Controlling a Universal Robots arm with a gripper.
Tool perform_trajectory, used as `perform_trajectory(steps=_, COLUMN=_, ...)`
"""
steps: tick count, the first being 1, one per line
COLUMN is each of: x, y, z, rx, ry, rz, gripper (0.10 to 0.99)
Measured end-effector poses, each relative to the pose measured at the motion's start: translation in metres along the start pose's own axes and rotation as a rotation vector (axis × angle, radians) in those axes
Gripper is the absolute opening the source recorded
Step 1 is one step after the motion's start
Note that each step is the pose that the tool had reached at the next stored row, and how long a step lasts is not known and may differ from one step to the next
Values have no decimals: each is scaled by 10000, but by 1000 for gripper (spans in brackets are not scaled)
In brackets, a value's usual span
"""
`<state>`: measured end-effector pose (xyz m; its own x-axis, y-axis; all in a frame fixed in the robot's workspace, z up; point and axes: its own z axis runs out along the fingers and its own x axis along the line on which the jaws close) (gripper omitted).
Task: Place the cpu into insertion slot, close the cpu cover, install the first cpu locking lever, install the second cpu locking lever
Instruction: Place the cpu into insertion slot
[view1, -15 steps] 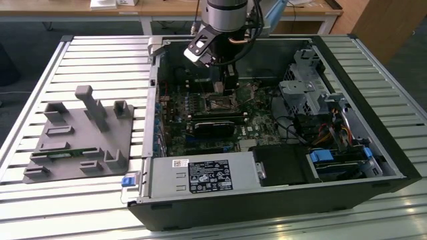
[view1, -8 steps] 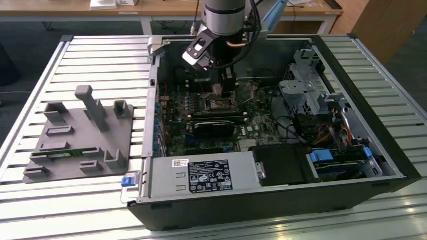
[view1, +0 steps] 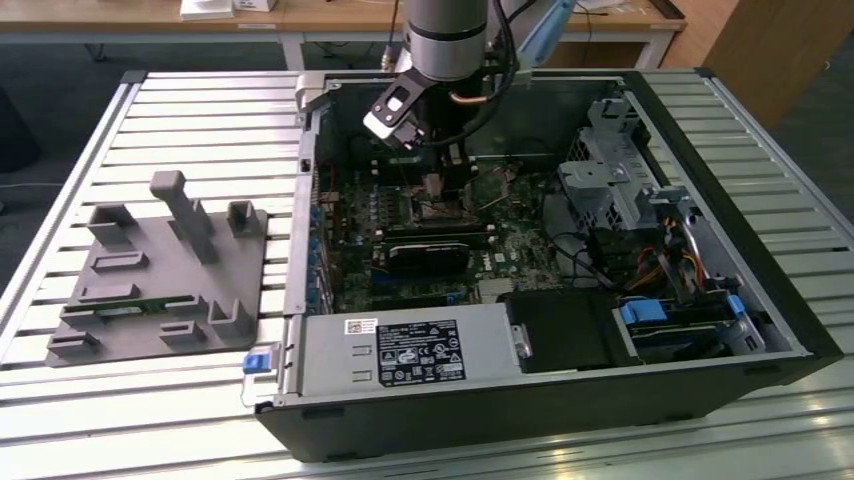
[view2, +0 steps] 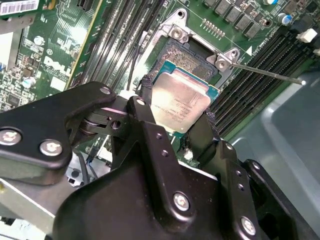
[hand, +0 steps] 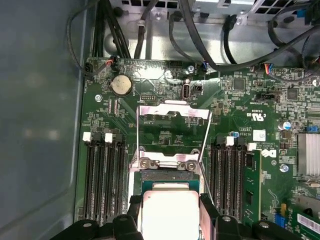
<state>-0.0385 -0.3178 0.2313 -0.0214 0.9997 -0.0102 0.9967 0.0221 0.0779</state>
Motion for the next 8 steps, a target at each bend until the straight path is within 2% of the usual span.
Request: perform_trajectory(steps=8, x=7, y=-8, z=91, rx=1, ry=-2, rz=1, gripper=537)
